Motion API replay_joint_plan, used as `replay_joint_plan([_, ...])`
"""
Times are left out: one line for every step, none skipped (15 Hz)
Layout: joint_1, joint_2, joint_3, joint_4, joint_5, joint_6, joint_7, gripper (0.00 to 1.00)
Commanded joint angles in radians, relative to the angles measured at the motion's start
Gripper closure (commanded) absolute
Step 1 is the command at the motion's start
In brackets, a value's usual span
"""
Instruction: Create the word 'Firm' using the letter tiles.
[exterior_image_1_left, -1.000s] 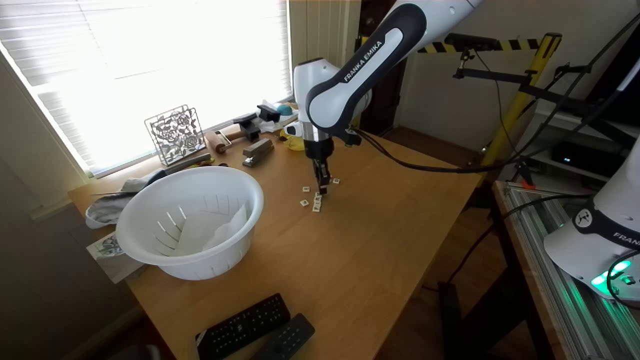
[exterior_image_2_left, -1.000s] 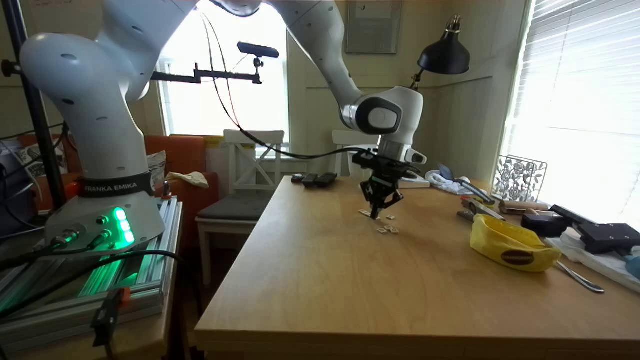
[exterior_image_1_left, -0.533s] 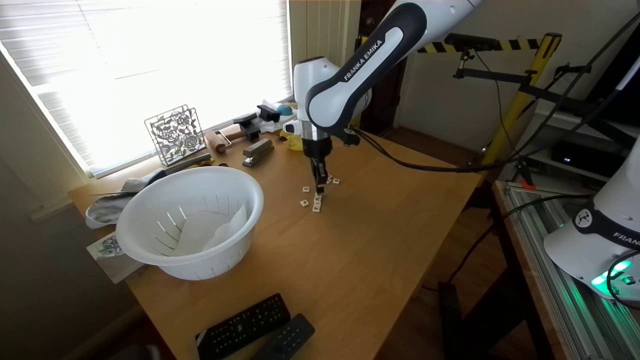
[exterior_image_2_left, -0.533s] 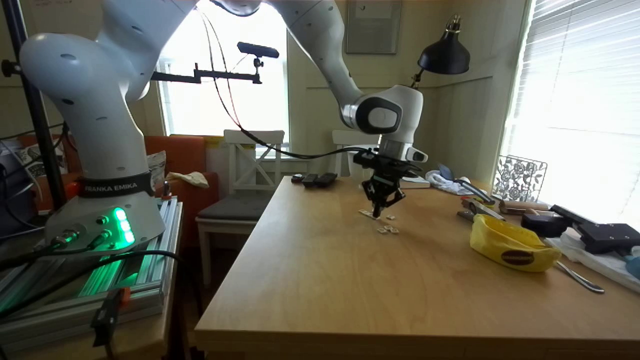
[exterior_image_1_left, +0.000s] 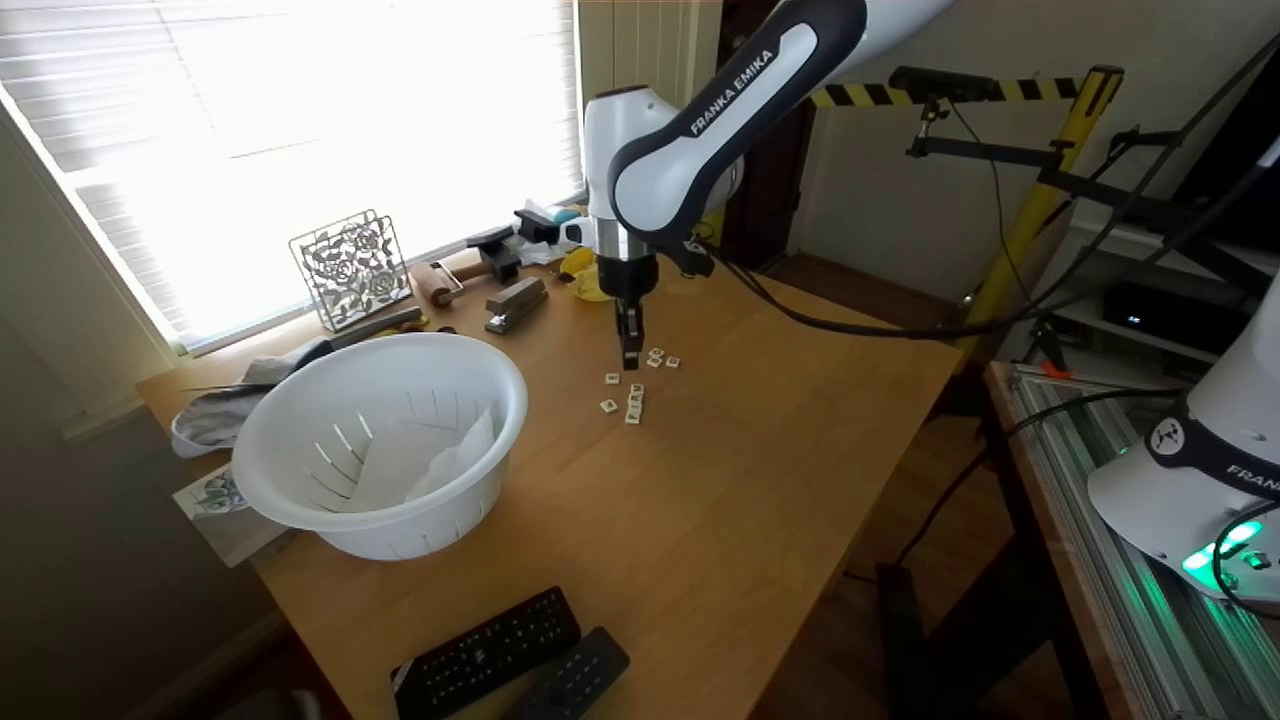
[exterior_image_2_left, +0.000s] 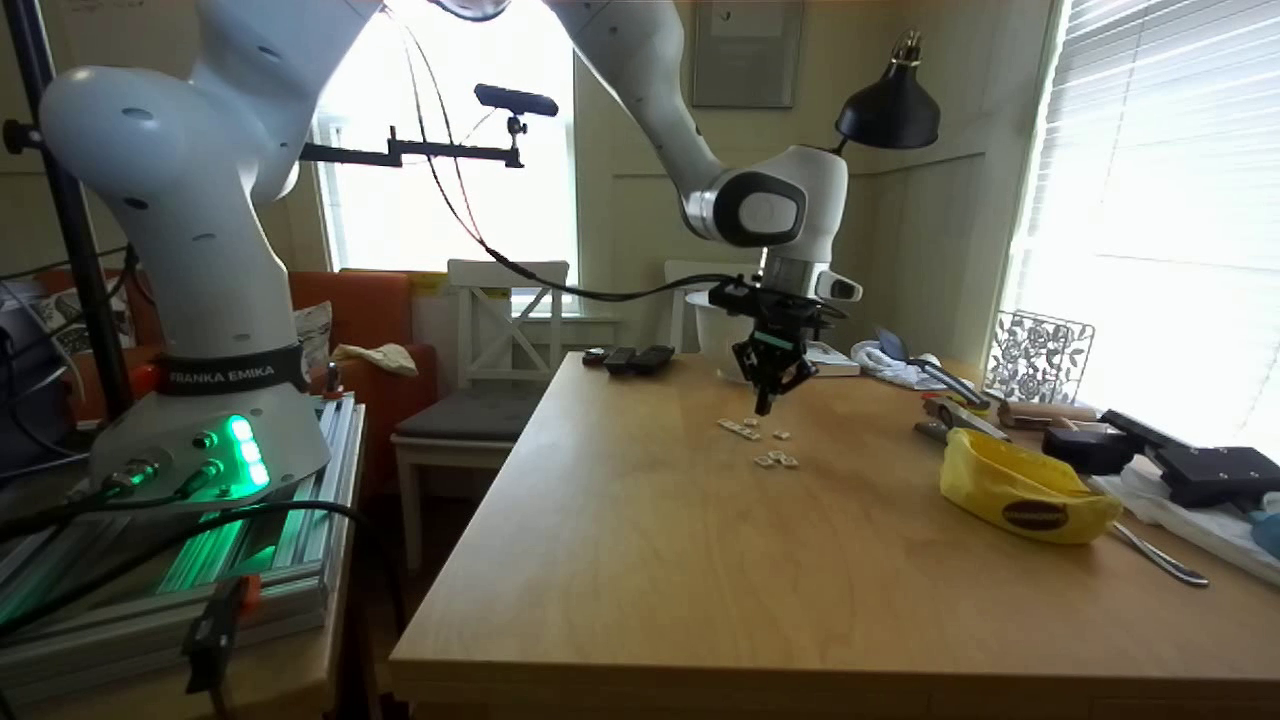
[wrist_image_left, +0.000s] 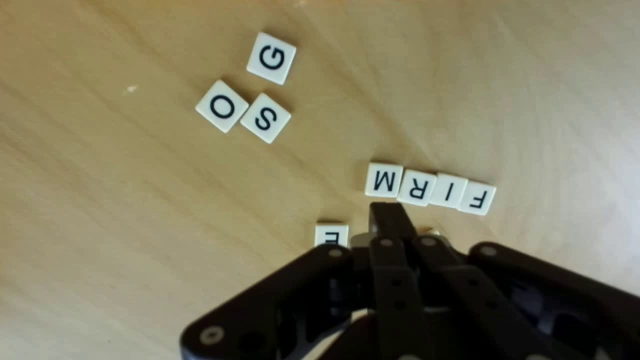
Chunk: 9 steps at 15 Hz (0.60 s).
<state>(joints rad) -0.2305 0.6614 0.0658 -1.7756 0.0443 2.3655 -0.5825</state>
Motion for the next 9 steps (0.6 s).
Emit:
replay_joint_plan([0.013,-0.052,-0.014,-0.028,0.016,-0.022,0.115,1.0])
replay_joint_plan([0.012,-0.061,-0.013,-0.03,0.018,-0.033,0.142,1.0])
replay_joint_plan([0.013,-0.071,-0.014,-0.033,0.022,-0.044,0.167,1.0])
replay_joint_plan([0.013,-0.078,-0.014,-0.035,0.026,-0.054,0.189,1.0])
replay_joint_plan([0.013,-0.091,-0.012,-0.04,0.033,-0.064,0.207,1.0])
replay_joint_plan([0.014,-0.102,-0.012,-0.045,0.037,-0.07,0.22,1.0])
replay_joint_plan([0.017,-0.115,-0.013,-0.052,0.041,-0.078,0.238,1.0])
replay_joint_plan([0.023,-0.126,-0.018,-0.056,0.041,-0.084,0.262,0.79])
replay_joint_plan([0.031,-0.138,-0.023,-0.062,0.039,-0.092,0.291,0.73])
